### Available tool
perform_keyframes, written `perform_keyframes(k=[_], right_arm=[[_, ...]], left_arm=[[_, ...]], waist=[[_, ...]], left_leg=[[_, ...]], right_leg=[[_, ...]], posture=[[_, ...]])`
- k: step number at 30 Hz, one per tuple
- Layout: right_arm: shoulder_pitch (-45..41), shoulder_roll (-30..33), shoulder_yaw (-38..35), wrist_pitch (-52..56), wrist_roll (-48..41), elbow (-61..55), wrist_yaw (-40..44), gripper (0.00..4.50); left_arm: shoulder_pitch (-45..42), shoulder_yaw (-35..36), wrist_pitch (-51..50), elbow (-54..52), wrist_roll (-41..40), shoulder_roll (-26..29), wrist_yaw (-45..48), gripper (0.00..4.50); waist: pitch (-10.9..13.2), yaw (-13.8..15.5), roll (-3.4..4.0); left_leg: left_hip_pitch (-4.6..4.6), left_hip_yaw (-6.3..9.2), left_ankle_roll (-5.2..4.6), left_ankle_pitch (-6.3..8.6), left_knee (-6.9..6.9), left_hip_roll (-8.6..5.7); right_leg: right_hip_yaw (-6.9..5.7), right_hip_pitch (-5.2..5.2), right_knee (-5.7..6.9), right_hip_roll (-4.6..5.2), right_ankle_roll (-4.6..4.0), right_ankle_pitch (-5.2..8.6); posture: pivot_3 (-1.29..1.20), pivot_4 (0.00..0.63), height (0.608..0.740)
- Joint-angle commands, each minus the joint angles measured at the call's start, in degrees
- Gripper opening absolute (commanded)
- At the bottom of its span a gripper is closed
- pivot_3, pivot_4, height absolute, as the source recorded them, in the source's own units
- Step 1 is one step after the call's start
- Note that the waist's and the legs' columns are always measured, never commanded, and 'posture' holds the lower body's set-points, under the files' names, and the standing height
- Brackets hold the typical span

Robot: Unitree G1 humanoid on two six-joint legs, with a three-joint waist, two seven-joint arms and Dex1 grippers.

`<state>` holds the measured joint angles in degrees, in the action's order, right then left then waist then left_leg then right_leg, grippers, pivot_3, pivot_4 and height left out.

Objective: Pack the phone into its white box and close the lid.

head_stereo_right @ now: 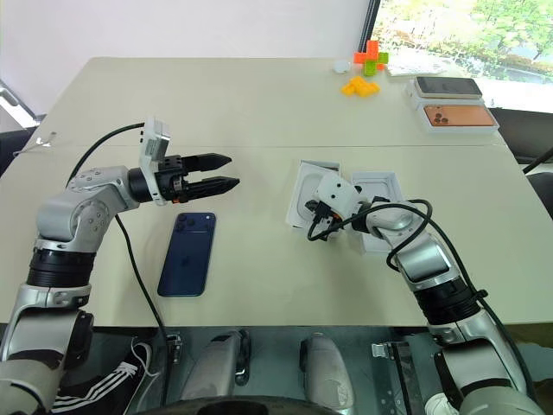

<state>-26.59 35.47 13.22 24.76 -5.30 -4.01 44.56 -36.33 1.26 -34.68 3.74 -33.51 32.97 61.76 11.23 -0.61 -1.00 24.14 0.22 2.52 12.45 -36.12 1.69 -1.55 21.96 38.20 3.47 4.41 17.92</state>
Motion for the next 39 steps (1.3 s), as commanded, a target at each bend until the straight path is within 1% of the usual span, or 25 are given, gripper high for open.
perform_keyframes(k=[1, 3, 11, 14, 18, 22, 28, 34, 37, 39], right_arm=[[-3.2, 3.5, 2.1, -6.1, 7.5, 2.1, -0.4, 0.05], [-4.7, 4.4, 3.4, -9.2, 10.8, 4.6, -0.6, 0.05], [-7.1, 4.6, 4.5, -17.9, 17.1, 10.3, -1.1, 0.05], [-7.0, 3.0, 3.4, -17.3, 15.9, 10.0, -0.2, 0.05], [-5.3, 0.7, -1.5, -11.6, 8.0, 5.2, 2.7, 0.05], [-5.3, -0.3, -4.2, -7.3, 4.0, 2.5, 3.5, 0.05], [-4.2, -0.2, -1.8, -8.2, 6.5, 2.3, 3.5, 0.05], [-3.2, 0.6, 2.9, -12.2, 13.8, 6.3, 1.6, 0.05], [-3.4, 1.0, 2.8, -13.0, 14.3, 6.2, 2.2, 0.05], [-3.8, 0.2, 0.9, -11.4, 12.2, 5.6, 2.6, 0.05]], left_arm=[[-0.9, 1.6, 0.4, -1.9, -0.8, -0.4, -0.9, 3.55], [-1.5, 1.9, 0.5, -1.6, -0.9, -0.9, -1.7, 3.55], [-2.2, 2.5, 0.5, -1.1, -0.9, -1.2, -3.2, 3.55], [-2.1, 2.9, -0.3, -1.5, -1.9, -1.3, -3.4, 3.55], [-1.3, 3.3, -0.3, -1.6, -2.0, -0.7, -3.2, 3.55], [-1.0, 3.8, -1.2, -2.1, -3.0, -0.4, -2.4, 3.55], [-1.2, 3.6, -1.2, -1.8, -3.1, -0.3, -2.1, 3.55], [-0.8, 3.7, -0.1, -2.4, -2.7, 0.1, -1.3, 3.55], [-0.5, 3.7, -0.1, -2.6, -2.7, 0.2, -1.3, 3.55], [-0.4, 3.8, -0.4, -2.8, -3.0, 0.2, -1.3, 3.55]], waist=[[0.0, 0.0, 0.00], [0.0, -0.1, 0.00], [0.0, -0.1, 0.00], [0.0, -0.1, 0.00], [0.0, 0.0, 0.00], [0.0, 0.0, 0.00], [0.0, 0.0, 0.00], [0.0, -0.1, 0.00], [0.0, -0.1, 0.00], [0.0, -0.1, 0.00]], left_leg=[[0.21, 0.00, 0.00, -0.01, -0.04, 0.00], [0.26, -0.03, 0.00, -0.01, -0.07, -0.05], [0.27, -0.04, 0.01, -0.01, -0.07, 0.00], [0.26, -0.04, 0.01, -0.02, -0.09, 0.02], [0.26, -0.03, 0.03, -0.03, -0.10, 0.05], [0.26, -0.03, 0.04, -0.03, -0.13, 0.08], [0.25, -0.01, 0.04, -0.03, -0.15, 0.05], [0.25, -0.03, 0.04, -0.03, -0.15, 0.04], [0.24, -0.03, 0.04, -0.04, -0.15, 0.06], [0.24, -0.02, 0.04, -0.04, -0.17, 0.06]], right_leg=[[0.01, 0.24, 0.08, -0.01, 0.01, 0.00], [0.03, 0.35, 0.14, -0.04, 0.00, -0.01], [0.03, 0.36, 0.15, -0.16, -0.02, -0.02], [0.04, 0.36, 0.16, -0.16, -0.03, -0.03], [0.03, 0.36, 0.22, -0.18, -0.05, -0.04], [0.03, 0.35, 0.23, -0.18, -0.06, -0.04], [0.03, 0.34, 0.27, -0.20, -0.08, -0.06], [0.03, 0.37, 0.28, -0.21, -0.09, -0.06], [0.04, 0.38, 0.31, -0.22, -0.09, -0.06], [0.04, 0.38, 0.33, -0.24, -0.09, -0.06]], posture=[[0.00, 0.150, 0.739], [0.00, 0.150, 0.739], [0.00, 0.150, 0.739], [0.00, 0.150, 0.739], [0.00, 0.150, 0.739], [0.00, 0.150, 0.739], [0.00, 0.150, 0.739], [0.00, 0.150, 0.739], [0.00, 0.150, 0.739], [0.00, 0.150, 0.739]])
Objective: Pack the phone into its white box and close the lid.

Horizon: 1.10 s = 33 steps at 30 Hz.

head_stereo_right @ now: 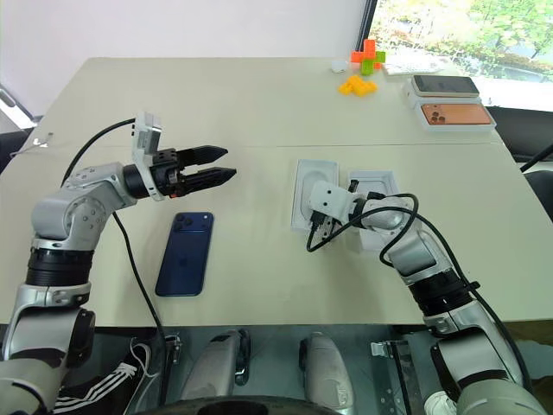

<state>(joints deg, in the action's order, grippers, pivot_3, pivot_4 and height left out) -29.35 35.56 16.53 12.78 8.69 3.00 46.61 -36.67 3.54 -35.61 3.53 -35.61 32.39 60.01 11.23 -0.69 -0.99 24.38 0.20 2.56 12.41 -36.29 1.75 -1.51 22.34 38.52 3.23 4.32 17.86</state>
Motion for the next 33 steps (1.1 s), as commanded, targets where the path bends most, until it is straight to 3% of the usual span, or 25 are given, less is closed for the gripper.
perform_keyframes(k=[1, 9, 18, 23, 26, 33], right_arm=[[-1.2, -0.4, -3.4, 1.8, -3.1, -1.7, 0.7, 0.05], [-3.1, -1.2, -15.4, 10.4, -18.5, -6.2, 4.1, 0.05], [3.9, 0.6, -18.9, 19.5, -30.6, -21.1, 7.5, 0.05], [5.0, 0.5, -19.5, 21.3, -33.7, -23.8, 6.6, 0.05], [4.9, 0.6, -18.8, 22.7, -34.8, -23.7, 6.4, 0.87], [3.7, -0.5, -16.3, 20.6, -33.0, -23.8, 4.0, 4.44]], left_arm=[[0.0, 1.7, 0.1, -2.6, -1.2, 0.8, 0.4, 3.55], [0.1, 2.4, 0.4, -0.5, -0.5, 1.5, 0.2, 3.55], [2.6, 3.4, -0.9, 0.1, -1.7, 4.4, 3.4, 3.55], [4.6, 4.0, 1.6, 0.2, -0.1, 6.5, 4.9, 3.55], [5.0, 3.5, 1.9, 0.2, 0.1, 7.0, 5.7, 3.55], [5.4, 5.2, -1.7, -0.6, -1.8, 8.4, 4.4, 3.55]], waist=[[0.0, 0.0, 0.00], [0.0, 0.0, 0.00], [0.0, -0.1, 0.00], [0.0, 0.0, 0.00], [0.0, 0.2, 0.00], [0.0, -0.1, 0.00]], left_leg=[[0.00, 0.01, 0.00, 0.00, -0.01, 0.00], [0.00, 0.01, 0.01, -0.01, -0.06, 0.01], [0.00, 0.01, 0.01, 0.00, -0.03, 0.04], [-0.05, 0.01, 0.01, -0.01, -0.06, 0.07], [-0.06, 0.04, -0.03, -0.07, -0.11, 0.07], [-0.05, 0.01, -0.04, -0.10, -0.15, 0.07]], right_leg=[[0.00, 0.00, 0.01, 0.00, 0.00, 0.00], [0.00, -0.01, 0.07, 0.00, -0.03, -0.02], [0.00, 0.01, 0.07, -0.01, -0.03, -0.02], [0.02, 0.01, 0.14, -0.02, -0.08, -0.05], [-0.01, -0.03, 0.15, -0.03, -0.13, -0.07], [0.01, 0.01, 0.20, -0.03, -0.14, -0.08]], posture=[[0.00, 0.150, 0.739], [0.00, 0.150, 0.739], [0.00, 0.150, 0.739], [0.00, 0.150, 0.739], [0.00, 0.150, 0.739], [0.00, 0.150, 0.739]])
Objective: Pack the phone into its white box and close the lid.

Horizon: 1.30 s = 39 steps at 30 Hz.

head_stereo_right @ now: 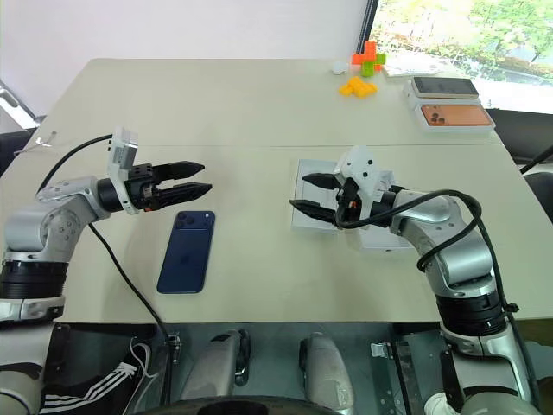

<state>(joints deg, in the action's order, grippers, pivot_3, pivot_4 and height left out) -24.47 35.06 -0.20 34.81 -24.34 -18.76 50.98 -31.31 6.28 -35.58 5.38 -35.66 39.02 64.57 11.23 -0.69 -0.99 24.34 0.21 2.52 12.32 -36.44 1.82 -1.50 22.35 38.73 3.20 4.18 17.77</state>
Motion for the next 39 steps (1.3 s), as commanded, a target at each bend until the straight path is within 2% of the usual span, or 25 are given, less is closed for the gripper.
perform_keyframes(k=[1, 4, 6, 10, 15, 18, 23, 25, 39], right_arm=[[-1.3, -0.1, 1.1, -1.2, -0.6, -2.6, 0.1, 4.44], [-2.3, -2.7, 1.7, -1.3, -1.4, -3.0, -1.8, 4.44], [-1.9, -1.8, 3.6, -2.7, 0.0, -3.4, -0.3, 4.44], [-1.5, -0.1, 7.5, -9.5, 6.2, -3.2, 0.4, 4.44], [-2.7, -1.7, 10.3, -11.3, 7.0, -3.3, 0.6, 4.44], [-3.6, -3.2, 11.2, -11.7, 7.8, -2.0, -0.2, 3.57], [-3.8, -5.0, 13.1, -13.2, 9.7, -0.7, -1.1, 0.90], [-3.8, -5.3, 13.3, -13.2, 9.5, -0.4, -0.5, 0.04], [-4.7, -5.8, 13.7, -15.6, 12.4, 1.5, -1.0, 0.04]], left_arm=[[0.2, 3.1, -3.3, -2.6, -2.8, 2.1, -0.2, 3.55], [-0.2, 5.8, -11.0, -2.0, -7.2, 3.5, -1.2, 3.55], [-0.2, 7.3, -13.7, -1.2, -8.5, 4.3, -2.0, 3.55], [1.1, 10.0, -16.3, -1.1, -9.6, 6.0, -3.2, 3.55], [4.7, 12.5, -18.9, -3.0, -10.8, 9.0, -4.0, 3.55], [6.2, 12.7, -20.1, -3.4, -10.8, 10.6, -4.1, 3.55], [9.2, 13.1, -17.0, -4.1, -9.2, 12.5, -3.3, 3.55], [9.3, 13.6, -16.2, -3.5, -9.1, 12.6, -3.6, 3.55], [8.8, 13.5, -16.9, -2.8, -9.7, 12.4, -5.1, 3.55]], waist=[[0.0, -0.1, 0.00], [0.0, -0.2, 0.00], [0.0, -0.2, 0.00], [0.0, -0.1, 0.00], [0.0, -0.1, 0.00], [0.0, -0.1, -0.01], [0.0, -0.1, -0.02], [0.0, 0.0, -0.02], [0.0, -0.1, -0.02]], left_leg=[[0.00, 0.00, 0.00, 0.00, 0.00, 0.00], [0.00, 0.01, 0.00, 0.00, 0.02, 0.01], [0.00, 0.02, 0.01, -0.01, 0.02, 0.03], [0.00, 0.03, 0.03, -0.02, -0.09, 0.03], [0.00, 0.05, 0.03, -0.02, -0.14, 0.04], [0.00, 0.08, 0.03, -0.02, -0.14, 0.06], [-0.01, 0.08, 0.05, -0.03, -0.14, 0.10], [0.01, 0.07, 0.05, -0.03, -0.14, 0.09], [0.00, 0.06, 0.05, -0.03, -0.15, 0.08]], right_leg=[[0.01, 0.03, 0.06, 0.00, 0.00, 0.00], [0.02, 0.14, 0.23, -0.01, 0.00, 0.01], [0.04, 0.19, 0.34, -0.06, -0.01, 0.01], [0.03, 0.15, 0.36, -0.06, -0.02, 0.01], [0.09, 0.15, 0.36, -0.02, -0.02, 0.00], [0.09, 0.17, 0.41, -0.04, -0.04, -0.01], [0.12, 0.18, 0.41, 0.02, -0.06, -0.01], [0.12, 0.19, 0.41, 0.02, -0.06, -0.01], [0.14, 0.20, 0.41, 0.02, -0.06, -0.01]], posture=[[0.00, 0.150, 0.739], [0.00, 0.150, 0.739], [0.00, 0.150, 0.739], [0.00, 0.150, 0.739], [0.00, 0.150, 0.739], [0.00, 0.150, 0.739], [0.00, 0.150, 0.739], [0.00, 0.150, 0.739], [0.00, 0.150, 0.739]])
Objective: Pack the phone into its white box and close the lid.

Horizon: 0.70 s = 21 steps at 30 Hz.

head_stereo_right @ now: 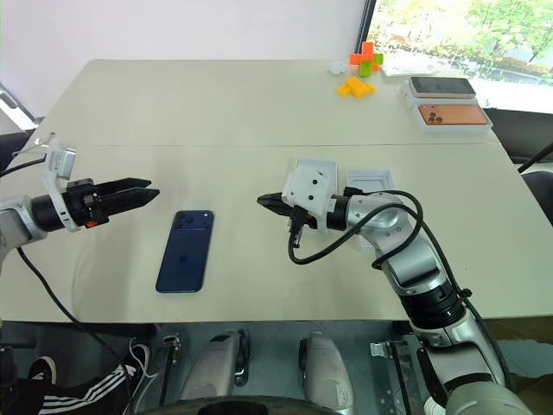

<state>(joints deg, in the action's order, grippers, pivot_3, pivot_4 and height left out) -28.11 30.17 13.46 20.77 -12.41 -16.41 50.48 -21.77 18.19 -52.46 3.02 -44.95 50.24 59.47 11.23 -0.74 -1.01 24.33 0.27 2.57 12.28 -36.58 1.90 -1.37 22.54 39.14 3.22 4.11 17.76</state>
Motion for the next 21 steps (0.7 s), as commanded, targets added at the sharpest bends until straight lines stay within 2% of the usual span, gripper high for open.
perform_keyframes(k=[1, 6, 9, 14, 19, 21], right_arm=[[-1.0, -1.2, 1.1, -2.5, 1.7, -0.5, -0.9, 0.04], [-1.3, -4.6, 5.6, -6.0, 6.7, 2.6, -3.1, 0.04], [-0.4, -5.7, 8.1, -8.8, 9.0, 4.2, -3.0, 0.04], [-0.2, -6.2, 11.3, -12.4, 11.6, 6.6, -1.6, 0.04], [0.0, -9.3, 11.9, -11.6, 11.6, 7.0, -2.6, 0.04], [0.0, -9.8, 11.4, -11.6, 11.8, 7.9, -2.7, 0.00]], left_arm=[[-0.7, 1.4, -1.2, 0.6, 0.1, 2.1, -0.4, 3.55], [3.0, 1.2, -7.3, 2.8, 0.4, 8.4, 1.6, 3.55], [3.2, 3.8, -15.2, 3.8, -4.8, 8.7, 1.9, 3.55], [7.8, 2.2, -14.6, 3.4, -1.1, 10.8, 1.2, 3.55], [9.8, 2.8, -18.1, -2.7, -3.5, 10.2, -0.1, 3.55], [10.6, 3.1, -18.9, -4.5, -3.9, 9.6, -0.9, 4.11]], waist=[[0.0, -0.1, 0.00], [0.0, -0.5, -0.02], [0.0, -0.1, -0.05], [0.0, -0.1, -0.12], [0.0, -0.1, -0.13], [0.0, -0.1, -0.12]], left_leg=[[0.00, 0.00, 0.00, 0.00, 0.00, 0.00], [-0.02, -0.01, 0.00, 0.00, 0.06, 0.04], [-0.02, -0.05, 0.00, 0.00, 0.16, 0.05], [0.01, -0.10, 0.01, -0.01, 0.17, 0.05], [-0.01, -0.07, 0.05, -0.04, 0.15, 0.07], [0.00, -0.05, 0.07, -0.05, 0.16, 0.10]], right_leg=[[0.00, 0.00, 0.00, 0.00, 0.00, 0.00], [0.07, 0.10, 0.01, -0.13, -0.05, -0.03], [0.16, 0.18, 0.01, -0.14, -0.06, -0.03], [0.20, 0.20, 0.01, -0.03, -0.05, -0.03], [0.27, 0.19, 0.01, -0.02, -0.07, -0.03], [0.27, 0.19, 0.01, -0.02, -0.08, -0.03]], posture=[[0.00, 0.150, 0.739], [0.00, 0.150, 0.739], [0.00, 0.150, 0.739], [0.00, 0.150, 0.739], [0.00, 0.150, 0.739], [0.00, 0.150, 0.739]])
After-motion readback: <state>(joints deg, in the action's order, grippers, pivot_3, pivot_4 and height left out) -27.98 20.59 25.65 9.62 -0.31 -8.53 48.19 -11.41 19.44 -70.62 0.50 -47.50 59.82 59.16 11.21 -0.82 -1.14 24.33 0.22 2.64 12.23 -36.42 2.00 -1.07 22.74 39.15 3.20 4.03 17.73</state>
